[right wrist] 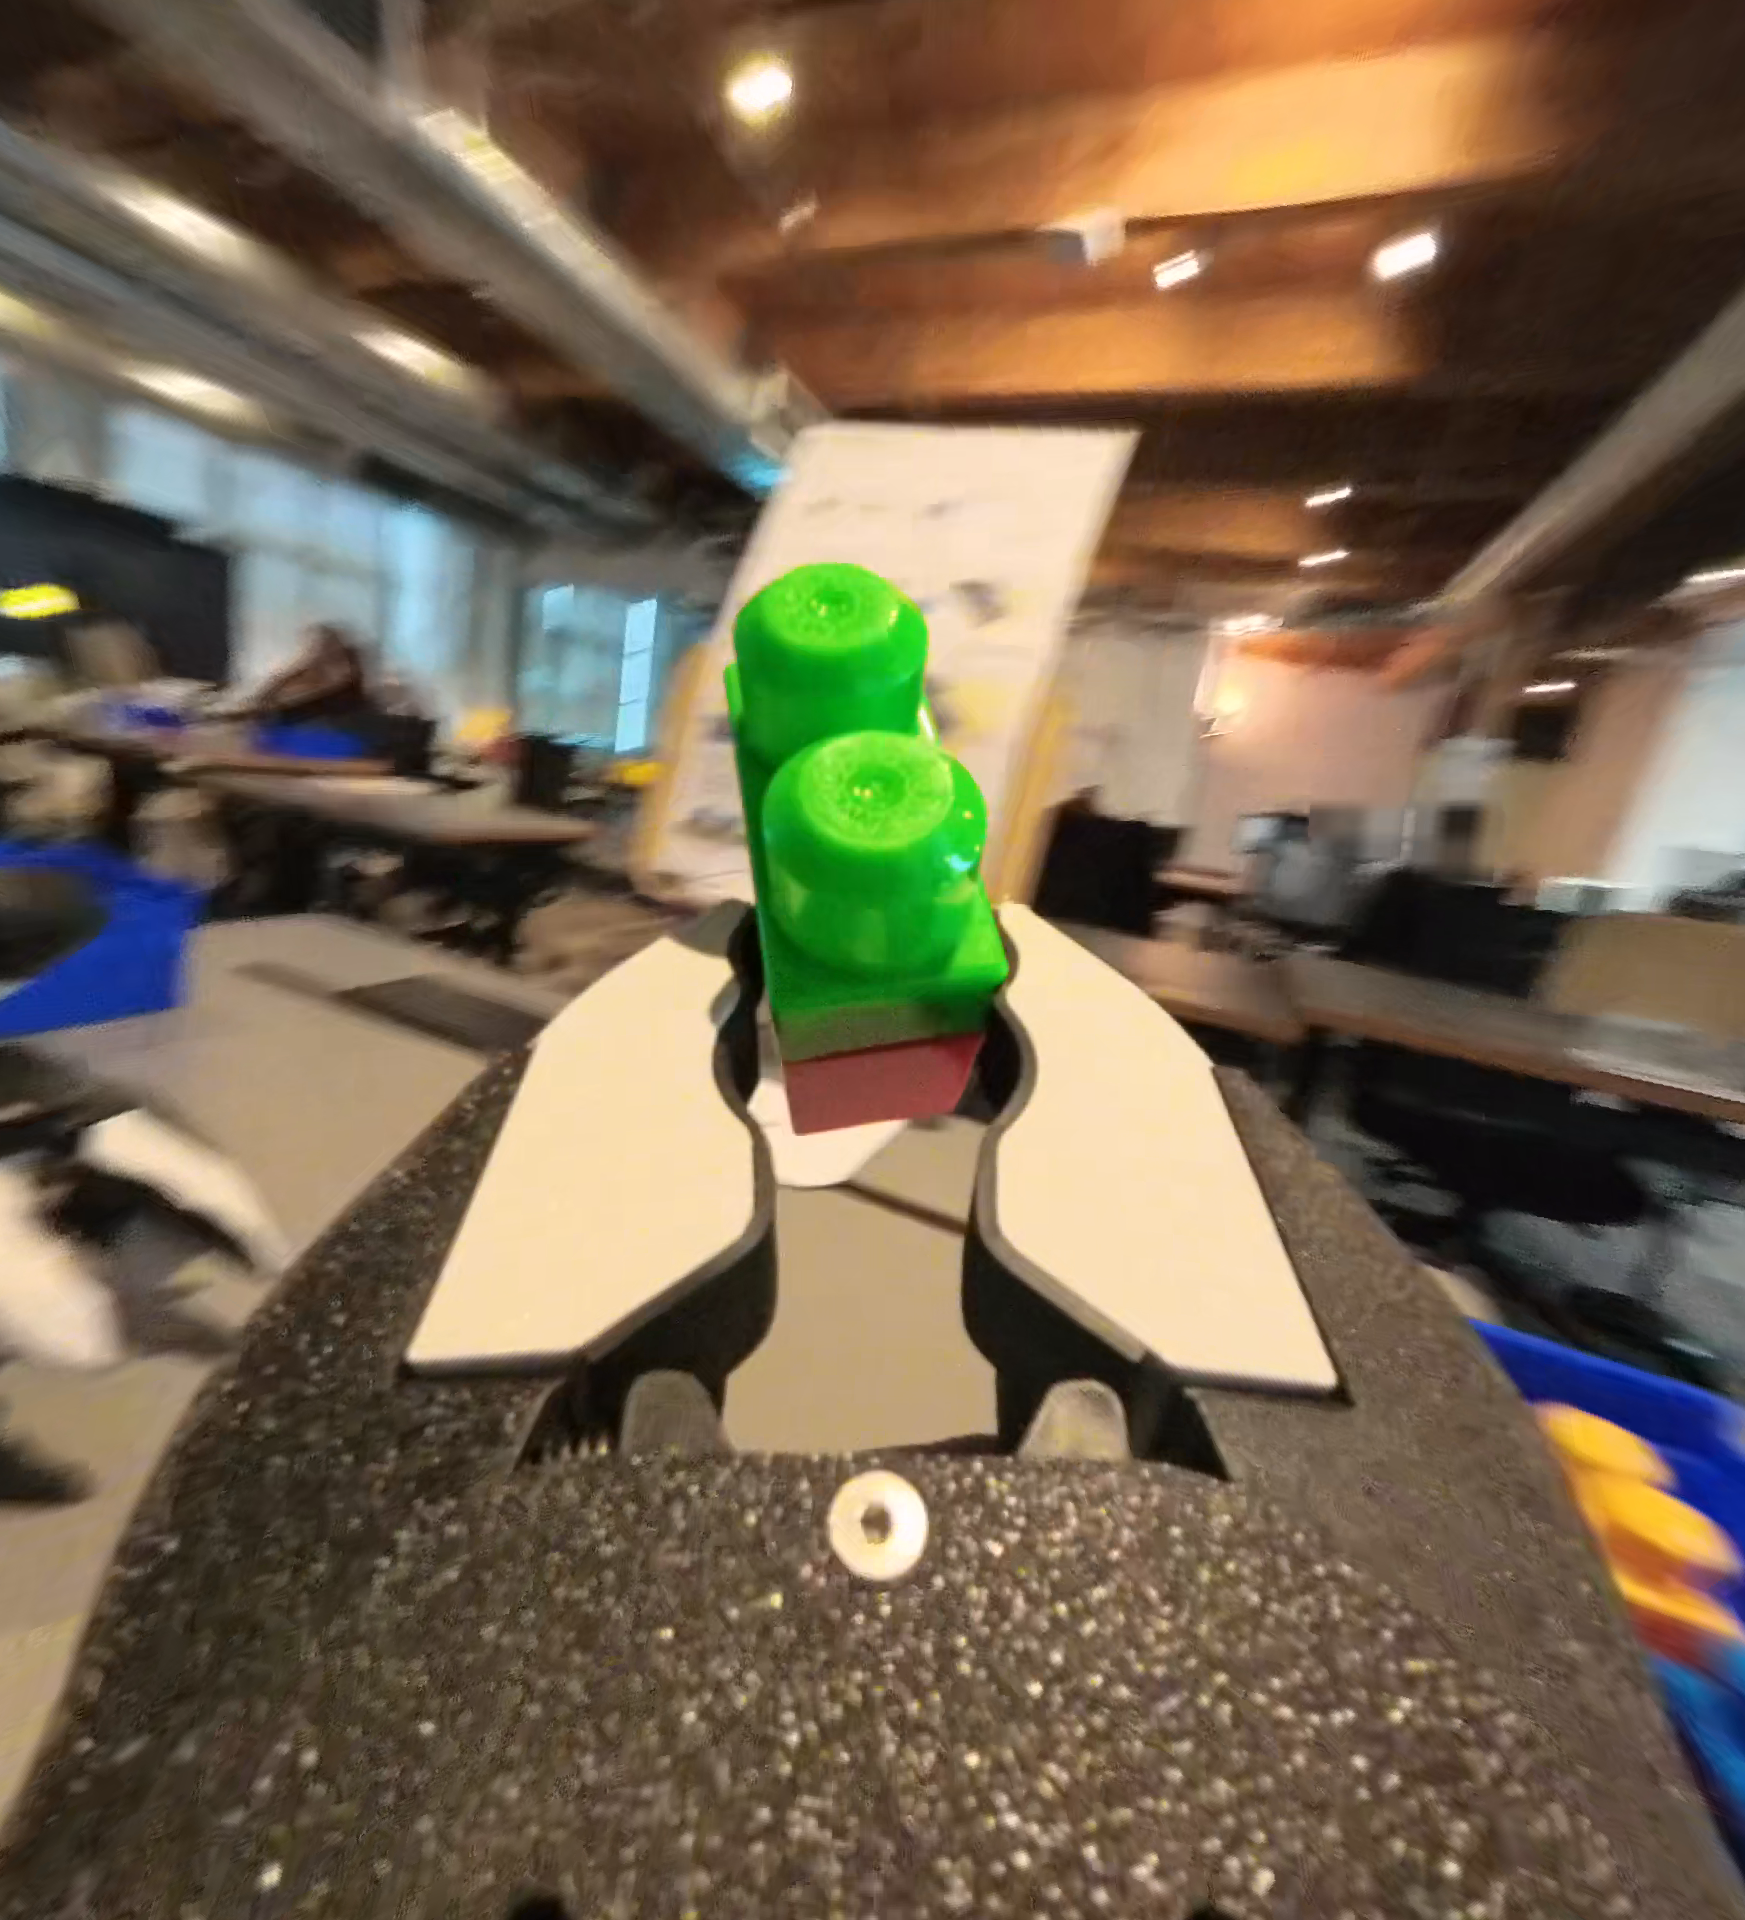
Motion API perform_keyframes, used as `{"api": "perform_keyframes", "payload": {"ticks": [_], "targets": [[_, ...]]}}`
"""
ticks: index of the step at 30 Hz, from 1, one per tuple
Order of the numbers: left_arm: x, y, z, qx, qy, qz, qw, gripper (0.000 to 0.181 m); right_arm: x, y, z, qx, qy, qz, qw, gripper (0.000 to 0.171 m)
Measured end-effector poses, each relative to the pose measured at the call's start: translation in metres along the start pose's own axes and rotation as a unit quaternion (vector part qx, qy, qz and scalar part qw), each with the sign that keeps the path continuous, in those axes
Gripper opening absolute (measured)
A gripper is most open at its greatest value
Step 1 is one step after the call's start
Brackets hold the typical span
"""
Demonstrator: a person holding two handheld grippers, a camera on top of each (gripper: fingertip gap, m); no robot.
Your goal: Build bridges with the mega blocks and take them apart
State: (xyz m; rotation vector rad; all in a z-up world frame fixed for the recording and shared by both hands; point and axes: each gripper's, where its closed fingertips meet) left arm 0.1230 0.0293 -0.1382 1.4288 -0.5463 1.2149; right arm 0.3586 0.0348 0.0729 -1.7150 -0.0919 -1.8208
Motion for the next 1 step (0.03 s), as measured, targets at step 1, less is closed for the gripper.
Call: {"api": "perform_keyframes", "payload": {"ticks": [1], "targets": [[-0.0029,-0.0023,0.0019,0.001,-0.010,-0.012,1.000,0.061,0.0018,0.0121,0.0297,-0.038,0.007,-0.007,0.999,0.039]]}}
Point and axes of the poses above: each gripper's, where its closed fingertips meet, y back along the fingers, x out of its top, z = x × y across the jaws, and after that the axes turned 1 degree about z, right-handed
